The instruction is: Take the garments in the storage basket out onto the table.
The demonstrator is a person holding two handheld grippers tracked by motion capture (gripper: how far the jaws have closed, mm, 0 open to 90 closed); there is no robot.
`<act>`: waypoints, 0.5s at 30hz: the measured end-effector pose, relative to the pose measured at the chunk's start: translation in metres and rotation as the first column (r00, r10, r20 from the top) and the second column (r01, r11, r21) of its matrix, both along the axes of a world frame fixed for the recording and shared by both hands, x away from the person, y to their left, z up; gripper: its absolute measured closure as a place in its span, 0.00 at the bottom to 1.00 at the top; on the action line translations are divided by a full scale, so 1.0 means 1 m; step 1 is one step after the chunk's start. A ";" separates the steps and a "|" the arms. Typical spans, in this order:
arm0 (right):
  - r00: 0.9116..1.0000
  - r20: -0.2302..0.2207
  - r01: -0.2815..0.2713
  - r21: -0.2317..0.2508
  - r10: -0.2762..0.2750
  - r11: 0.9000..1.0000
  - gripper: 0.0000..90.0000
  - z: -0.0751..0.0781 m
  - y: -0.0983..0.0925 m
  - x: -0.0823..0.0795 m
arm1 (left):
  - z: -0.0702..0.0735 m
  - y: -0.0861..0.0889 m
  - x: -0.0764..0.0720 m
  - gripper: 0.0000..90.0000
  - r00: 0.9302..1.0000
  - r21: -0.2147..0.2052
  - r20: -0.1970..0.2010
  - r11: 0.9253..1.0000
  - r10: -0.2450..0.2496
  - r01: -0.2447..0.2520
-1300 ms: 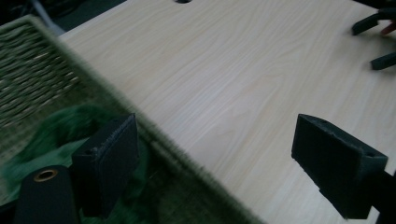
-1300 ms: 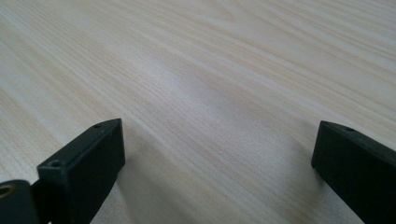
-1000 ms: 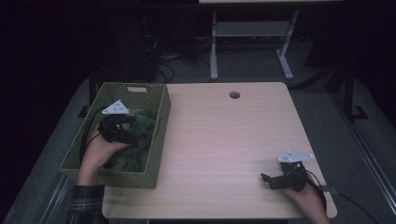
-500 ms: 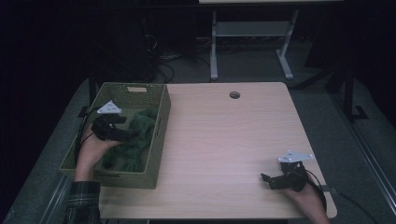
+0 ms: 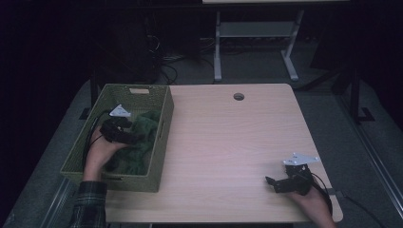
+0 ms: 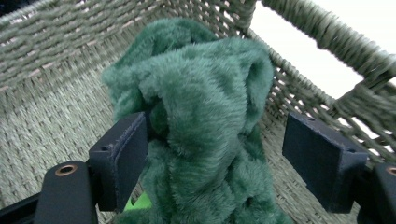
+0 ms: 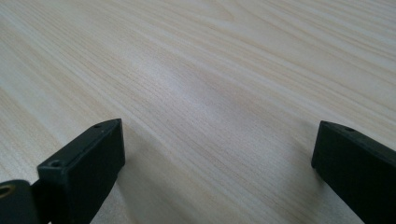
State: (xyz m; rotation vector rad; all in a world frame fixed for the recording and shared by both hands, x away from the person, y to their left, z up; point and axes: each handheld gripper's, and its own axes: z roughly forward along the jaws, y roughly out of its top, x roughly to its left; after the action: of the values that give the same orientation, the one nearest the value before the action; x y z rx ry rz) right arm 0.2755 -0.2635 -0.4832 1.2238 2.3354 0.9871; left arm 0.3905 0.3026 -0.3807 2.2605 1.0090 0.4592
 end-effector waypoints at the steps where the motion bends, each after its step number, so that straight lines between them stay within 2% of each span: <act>1: 1.000 0.000 0.000 0.000 0.000 1.000 0.03 0.000 0.000 0.000 | -0.001 0.000 0.001 0.25 1.000 0.008 -0.003 1.000 0.002 -0.002; 5: 1.000 0.000 0.000 0.000 0.000 1.000 0.03 0.000 0.000 0.000 | -0.006 0.002 0.002 0.29 1.000 0.018 -0.022 1.000 0.007 -0.006; 10: 1.000 -0.001 0.001 0.001 -0.001 1.000 0.03 0.000 0.000 0.000 | -0.013 0.000 0.004 0.38 0.999 0.063 -0.045 0.998 0.004 -0.001; 13: 1.000 0.000 0.000 0.001 0.000 1.000 0.03 0.000 0.000 0.000 | -0.014 -0.001 0.004 0.41 0.999 0.076 -0.052 0.997 0.008 -0.004; 14: 1.000 0.000 0.001 0.001 -0.001 1.000 0.03 0.000 0.000 0.000 | -0.015 -0.001 0.005 0.46 0.998 0.093 -0.061 0.996 0.007 -0.001; 15: 1.000 0.000 0.001 0.001 -0.001 1.000 0.03 0.000 0.000 0.000 | -0.015 -0.001 0.005 0.48 0.998 0.093 -0.061 0.996 0.007 -0.001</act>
State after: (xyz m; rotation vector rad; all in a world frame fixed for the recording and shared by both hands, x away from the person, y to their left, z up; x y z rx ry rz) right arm 0.2754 -0.2635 -0.4832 1.2247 2.3349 0.9877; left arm 0.3954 0.3016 -0.3960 2.3689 1.0433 0.4496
